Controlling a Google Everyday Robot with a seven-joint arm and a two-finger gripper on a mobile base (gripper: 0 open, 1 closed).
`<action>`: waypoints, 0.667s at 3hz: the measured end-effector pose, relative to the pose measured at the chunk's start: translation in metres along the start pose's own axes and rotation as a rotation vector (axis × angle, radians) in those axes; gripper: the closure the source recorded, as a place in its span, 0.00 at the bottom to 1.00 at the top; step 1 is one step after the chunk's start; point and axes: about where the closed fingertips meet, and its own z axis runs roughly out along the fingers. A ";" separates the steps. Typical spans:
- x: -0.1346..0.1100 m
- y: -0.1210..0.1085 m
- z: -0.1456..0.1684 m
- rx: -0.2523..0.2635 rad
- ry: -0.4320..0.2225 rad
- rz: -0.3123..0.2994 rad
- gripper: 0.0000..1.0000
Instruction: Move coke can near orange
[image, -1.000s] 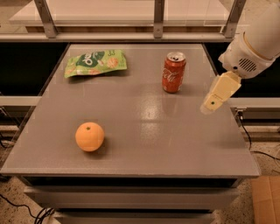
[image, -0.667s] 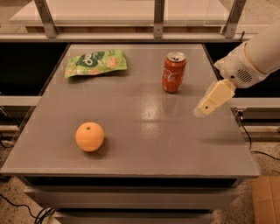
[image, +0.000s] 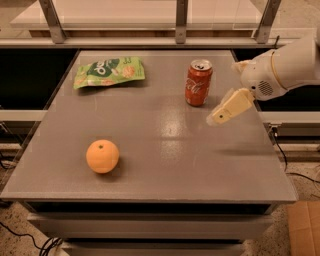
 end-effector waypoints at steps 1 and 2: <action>-0.015 -0.011 0.009 0.012 -0.061 -0.029 0.00; -0.027 -0.022 0.021 0.007 -0.106 -0.049 0.00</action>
Offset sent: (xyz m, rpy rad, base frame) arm 0.0571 0.0280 0.0102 0.1123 -0.1200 0.0660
